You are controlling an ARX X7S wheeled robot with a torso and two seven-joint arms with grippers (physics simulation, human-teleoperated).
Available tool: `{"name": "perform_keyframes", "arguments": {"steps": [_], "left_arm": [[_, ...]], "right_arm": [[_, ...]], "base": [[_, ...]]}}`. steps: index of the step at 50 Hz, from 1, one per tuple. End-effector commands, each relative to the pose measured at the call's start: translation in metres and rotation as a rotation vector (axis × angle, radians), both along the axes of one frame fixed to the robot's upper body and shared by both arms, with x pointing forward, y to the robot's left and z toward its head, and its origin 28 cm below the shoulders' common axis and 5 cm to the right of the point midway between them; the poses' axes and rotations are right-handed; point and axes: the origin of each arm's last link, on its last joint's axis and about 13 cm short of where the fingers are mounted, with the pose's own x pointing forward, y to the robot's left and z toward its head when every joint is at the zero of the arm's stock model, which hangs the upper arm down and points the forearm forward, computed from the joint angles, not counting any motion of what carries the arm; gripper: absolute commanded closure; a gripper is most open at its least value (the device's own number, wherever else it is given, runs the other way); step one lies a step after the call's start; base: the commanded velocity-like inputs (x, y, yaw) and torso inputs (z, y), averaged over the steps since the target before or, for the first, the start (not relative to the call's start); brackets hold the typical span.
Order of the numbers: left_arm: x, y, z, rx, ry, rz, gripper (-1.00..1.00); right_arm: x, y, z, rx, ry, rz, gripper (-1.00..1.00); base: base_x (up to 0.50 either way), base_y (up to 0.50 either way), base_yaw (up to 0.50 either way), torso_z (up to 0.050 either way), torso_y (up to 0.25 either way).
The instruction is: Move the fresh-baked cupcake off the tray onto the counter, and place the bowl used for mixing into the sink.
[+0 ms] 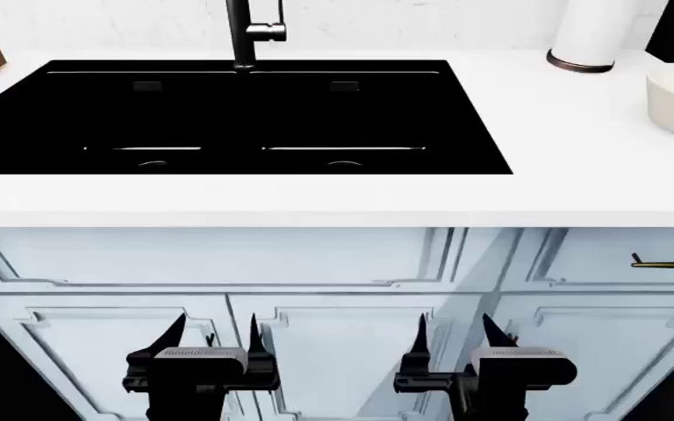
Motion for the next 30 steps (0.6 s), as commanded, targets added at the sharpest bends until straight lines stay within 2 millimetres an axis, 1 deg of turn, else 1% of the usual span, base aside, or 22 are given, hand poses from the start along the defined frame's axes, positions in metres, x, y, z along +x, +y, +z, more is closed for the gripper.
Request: {"name": "perform_keyframes", "arguments": {"steps": [1,2,4,6,9,10,11,12,13,14,15,16,17,19,20,21,22,23,25,27,29,30], "left_arm": [[0.001,0.003,0.003,-0.021,-0.001,0.005,-1.00],[0.001,0.004,0.003,-0.017,0.000,0.008,-1.00],[-0.001,0.006,0.010,-0.006,-0.030,0.022,-1.00],[0.000,0.012,0.022,-0.025,-0.074,0.057,-1.00],[0.000,0.022,0.057,-0.028,-0.184,0.095,-1.00],[-0.001,0.024,0.071,-0.031,-0.211,0.089,-1.00],[-0.001,0.025,0.076,-0.030,-0.221,0.086,-1.00],[0.000,0.027,0.087,-0.006,-0.232,0.105,-1.00],[-0.001,0.028,0.101,-0.030,-0.265,0.092,-1.00],[-0.002,0.029,0.105,-0.013,-0.263,0.100,-1.00],[-0.002,0.030,0.113,-0.010,-0.293,0.098,-1.00],[-0.004,0.030,0.119,-0.006,-0.300,0.089,-1.00],[-0.005,0.030,0.121,0.009,-0.295,0.079,-1.00],[-0.009,0.031,0.129,0.039,-0.311,0.044,-1.00],[-0.009,0.032,0.131,0.037,-0.313,0.043,-1.00],[-0.011,0.033,0.137,0.045,-0.313,0.013,-1.00],[-0.012,0.034,0.140,0.068,-0.306,0.001,-1.00],[-0.013,0.034,0.144,0.076,-0.306,-0.026,-1.00],[-0.015,0.036,0.153,0.071,-0.291,-0.071,-1.00],[-0.020,0.038,0.170,0.127,-0.300,-0.143,-1.00],[-0.022,0.040,0.183,0.094,-0.293,-0.179,-1.00],[-0.023,0.042,0.189,0.138,-0.292,-0.192,-1.00]], "right_arm": [[0.000,0.001,0.006,0.009,-0.012,0.005,-1.00],[0.000,0.001,0.007,0.009,-0.015,0.007,-1.00],[-0.002,0.002,0.010,-0.010,-0.035,0.019,-1.00],[-0.002,0.002,0.016,0.002,-0.047,0.021,-1.00],[-0.005,0.002,0.037,-0.011,-0.100,0.030,-1.00],[-0.006,0.002,0.048,-0.019,-0.131,0.049,-1.00],[-0.007,0.002,0.053,-0.026,-0.144,0.054,-1.00],[-0.008,0.001,0.063,-0.022,-0.165,0.049,-1.00],[-0.011,0.002,0.073,-0.020,-0.186,0.060,-1.00],[-0.011,0.002,0.077,-0.017,-0.203,0.062,-1.00],[-0.013,0.001,0.084,-0.022,-0.206,0.065,-1.00],[-0.015,0.001,0.091,-0.024,-0.244,0.068,-1.00],[-0.016,0.001,0.094,-0.029,-0.236,0.066,-1.00],[-0.018,0.001,0.106,-0.040,-0.256,0.094,-1.00],[-0.018,0.001,0.109,-0.033,-0.259,0.098,-1.00],[-0.019,0.000,0.116,-0.067,-0.275,0.104,-1.00],[-0.020,0.000,0.123,-0.020,-0.285,0.120,-1.00],[-0.020,-0.001,0.127,-0.058,-0.299,0.117,-1.00],[-0.021,-0.003,0.135,-0.046,-0.293,0.127,-1.00],[-0.023,-0.004,0.146,-0.049,-0.300,0.152,-1.00],[-0.025,-0.005,0.155,-0.042,-0.298,0.169,-1.00],[-0.026,-0.006,0.160,-0.059,-0.304,0.170,-1.00]], "base": [[0.00,0.00,0.00,0.000,0.000],[0.00,0.00,0.00,0.000,0.000],[0.00,0.00,0.00,0.000,0.000],[0.00,0.00,0.00,0.000,0.000],[0.00,0.00,0.00,0.000,0.000],[0.00,0.00,0.00,0.000,0.000],[0.00,0.00,0.00,0.000,0.000],[0.00,0.00,0.00,0.000,0.000],[0.00,0.00,0.00,0.000,0.000],[0.00,0.00,0.00,0.000,0.000],[0.00,0.00,0.00,0.000,0.000],[0.00,0.00,0.00,0.000,0.000],[0.00,0.00,0.00,0.000,0.000],[0.00,0.00,0.00,0.000,0.000],[0.00,0.00,0.00,0.000,0.000],[0.00,0.00,0.00,0.000,0.000],[0.00,0.00,0.00,0.000,0.000],[0.00,0.00,0.00,0.000,0.000],[0.00,0.00,0.00,0.000,0.000],[0.00,0.00,0.00,0.000,0.000],[0.00,0.00,0.00,0.000,0.000],[0.00,0.00,0.00,0.000,0.000]]}}
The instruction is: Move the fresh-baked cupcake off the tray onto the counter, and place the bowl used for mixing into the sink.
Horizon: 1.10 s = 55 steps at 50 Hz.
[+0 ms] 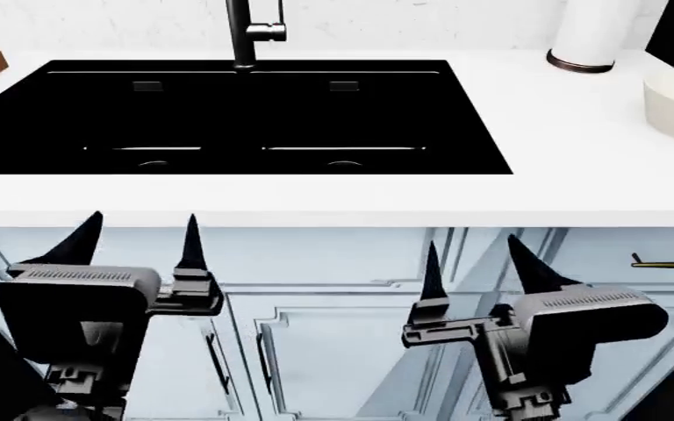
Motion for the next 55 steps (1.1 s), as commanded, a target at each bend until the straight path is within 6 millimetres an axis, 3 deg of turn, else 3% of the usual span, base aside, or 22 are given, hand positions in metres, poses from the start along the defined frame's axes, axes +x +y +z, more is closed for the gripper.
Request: {"name": "perform_keyframes", "arguments": {"steps": [1,6,10,18,24,40,55], "left_arm": [[-0.021,0.007,0.061,0.136,-0.002,-0.211,-1.00],[-0.024,0.015,0.090,0.212,0.021,-0.378,-1.00],[-0.023,0.020,0.108,0.284,0.026,-0.393,-1.00],[-0.025,0.032,0.136,0.350,0.038,-0.518,-1.00],[-0.022,0.039,0.164,0.396,0.024,-0.538,-1.00],[-0.029,0.060,0.187,0.420,0.045,-0.536,-1.00],[-0.034,0.062,0.174,0.407,0.059,-0.551,-1.00]], "right_arm": [[-0.017,-0.004,0.053,-0.036,-0.056,0.100,-1.00],[-0.017,-0.013,0.087,-0.067,-0.049,0.133,-1.00],[-0.022,-0.016,0.114,-0.057,-0.037,0.201,-1.00],[-0.025,-0.022,0.140,-0.127,-0.015,0.285,-1.00],[-0.028,-0.027,0.172,-0.158,-0.031,0.313,-1.00],[-0.033,-0.040,0.196,-0.224,-0.034,0.349,-1.00],[-0.031,-0.038,0.190,-0.270,-0.099,0.334,-1.00]], "base": [[0.00,0.00,0.00,0.000,0.000],[0.00,0.00,0.00,0.000,0.000],[0.00,0.00,0.00,0.000,0.000],[0.00,0.00,0.00,0.000,0.000],[0.00,0.00,0.00,0.000,0.000],[0.00,0.00,0.00,0.000,0.000],[0.12,0.15,0.00,0.000,0.000]]}}
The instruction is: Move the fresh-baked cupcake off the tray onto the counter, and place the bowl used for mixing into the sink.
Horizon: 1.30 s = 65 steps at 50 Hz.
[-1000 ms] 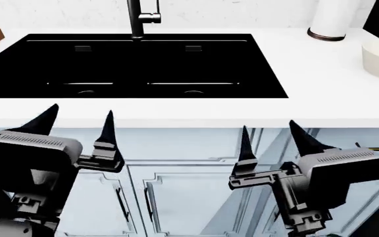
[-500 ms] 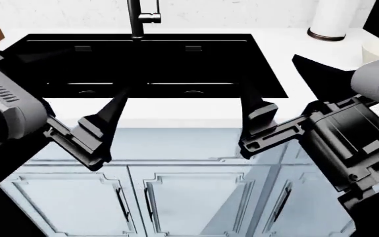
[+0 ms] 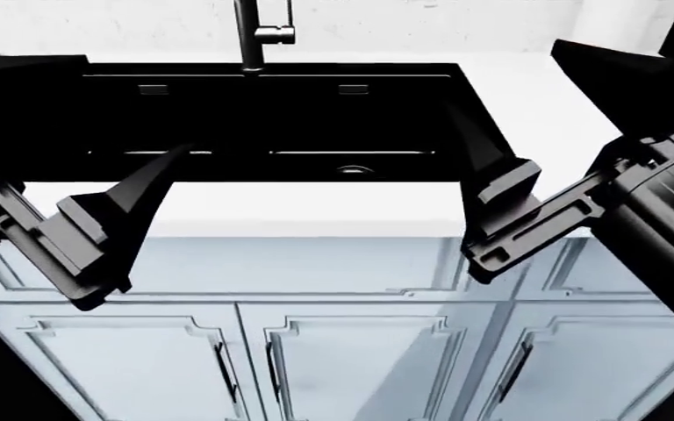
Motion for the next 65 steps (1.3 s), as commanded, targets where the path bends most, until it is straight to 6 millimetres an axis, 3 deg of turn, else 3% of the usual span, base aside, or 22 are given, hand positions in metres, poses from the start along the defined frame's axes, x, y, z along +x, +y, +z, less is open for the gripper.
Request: {"name": "perform_keyframes", "arguments": {"steps": [1,65], "left_arm": [[-0.004,0.004,-0.005,0.005,0.014,-0.005,-1.00],[-0.017,0.005,0.001,-0.072,-0.039,-0.024,-1.00]], "right_arm": [[-0.001,0.000,0.000,-0.030,-0.032,0.003,-1.00],[0.002,0.008,-0.006,-0.066,-0.017,0.039,-1.00]], "base": [[0.24,0.49,0.00,0.000,0.000],[0.19,0.50,0.00,0.000,0.000]]}}
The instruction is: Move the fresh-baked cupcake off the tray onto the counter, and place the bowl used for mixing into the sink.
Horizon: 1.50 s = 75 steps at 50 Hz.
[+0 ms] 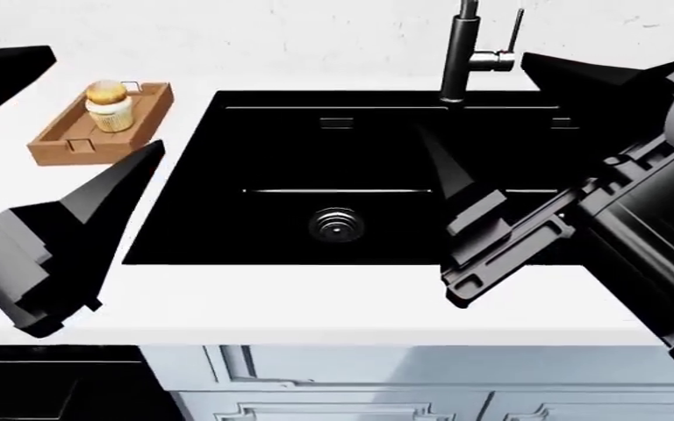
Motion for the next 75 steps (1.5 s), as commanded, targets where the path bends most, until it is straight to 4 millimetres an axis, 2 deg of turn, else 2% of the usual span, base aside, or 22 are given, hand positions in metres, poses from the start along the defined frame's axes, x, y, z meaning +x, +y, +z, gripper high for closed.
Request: {"name": "perform_keyframes", "arguments": {"steps": [1,25,45,65,75], "left_arm": [[0.000,0.000,0.001,-0.006,-0.005,0.003,-1.00],[0.002,-0.004,-0.001,0.005,0.004,-0.015,-1.00],[0.002,-0.004,0.000,0.017,0.009,-0.025,-1.00],[0.005,-0.006,-0.001,0.027,0.021,-0.026,-1.00],[0.011,-0.006,-0.001,0.025,0.064,-0.025,-1.00]], "right_arm": [[0.002,0.001,-0.001,0.000,0.003,0.004,-1.00],[0.001,0.000,-0.003,0.014,0.007,0.004,-1.00],[0.002,-0.001,0.001,0.068,0.007,-0.016,-1.00],[0.001,-0.001,-0.001,0.059,0.012,-0.005,-1.00],[0.000,0.000,-0.002,0.055,0.021,-0.007,-1.00]], "base": [[0.13,0.50,0.00,0.000,0.000],[0.13,0.48,0.00,0.000,0.000],[0.03,0.02,0.00,0.000,0.001],[0.41,0.00,0.00,0.000,0.001],[0.02,0.00,0.00,0.000,0.001]]}}
